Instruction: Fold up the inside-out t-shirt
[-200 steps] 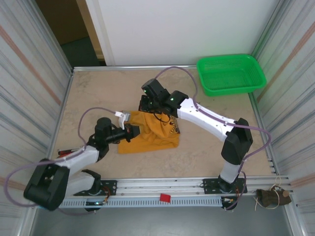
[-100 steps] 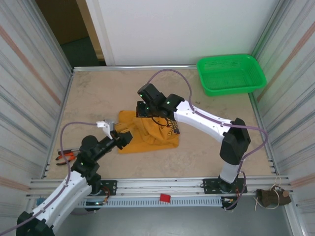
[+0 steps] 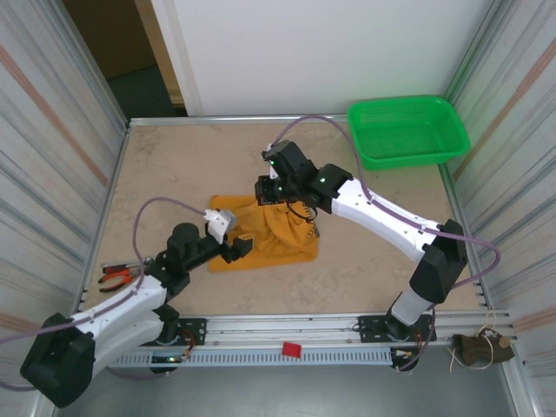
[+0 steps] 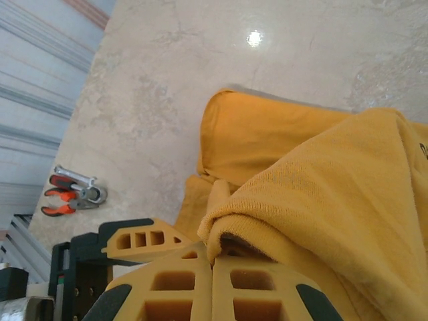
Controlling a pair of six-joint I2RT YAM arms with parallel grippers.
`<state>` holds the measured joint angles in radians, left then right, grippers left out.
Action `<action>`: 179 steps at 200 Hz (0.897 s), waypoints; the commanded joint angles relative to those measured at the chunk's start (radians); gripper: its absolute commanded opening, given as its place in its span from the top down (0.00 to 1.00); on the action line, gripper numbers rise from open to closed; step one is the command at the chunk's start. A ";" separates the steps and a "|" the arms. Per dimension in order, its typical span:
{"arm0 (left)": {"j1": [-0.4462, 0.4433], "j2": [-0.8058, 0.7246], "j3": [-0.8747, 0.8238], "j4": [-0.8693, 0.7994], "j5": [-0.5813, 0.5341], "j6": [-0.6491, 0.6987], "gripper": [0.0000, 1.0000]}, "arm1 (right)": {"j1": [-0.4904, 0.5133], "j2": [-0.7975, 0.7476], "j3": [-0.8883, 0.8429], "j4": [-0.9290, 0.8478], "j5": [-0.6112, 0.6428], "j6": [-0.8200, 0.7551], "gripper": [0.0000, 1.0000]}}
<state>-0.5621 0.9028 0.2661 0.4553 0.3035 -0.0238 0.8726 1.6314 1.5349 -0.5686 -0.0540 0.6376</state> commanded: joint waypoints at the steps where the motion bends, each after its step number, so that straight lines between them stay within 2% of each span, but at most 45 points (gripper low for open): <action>1: 0.029 0.069 0.083 0.068 0.083 0.119 0.33 | -0.001 -0.041 -0.016 0.005 -0.022 -0.036 1.00; 22: 0.070 0.129 0.133 0.077 0.138 0.138 0.33 | -0.001 -0.046 -0.028 0.013 -0.025 -0.035 1.00; 56: 0.146 0.223 0.247 -0.004 0.362 0.165 0.32 | -0.003 -0.050 -0.038 0.019 -0.028 -0.035 1.00; 97: 0.156 0.343 0.347 -0.076 0.592 0.150 0.32 | -0.012 -0.050 -0.035 0.029 -0.033 -0.033 1.00; 154: 0.122 0.397 0.268 0.000 0.574 0.068 0.35 | -0.029 -0.039 -0.035 0.041 -0.033 -0.024 1.00; 179: 0.111 0.418 0.238 0.016 0.540 0.013 0.44 | -0.034 -0.029 -0.027 0.048 -0.033 -0.012 1.00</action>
<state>-0.4408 1.3033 0.5362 0.4271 0.8444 0.0555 0.8471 1.6211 1.5002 -0.5484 -0.0784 0.6342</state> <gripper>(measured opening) 0.606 0.041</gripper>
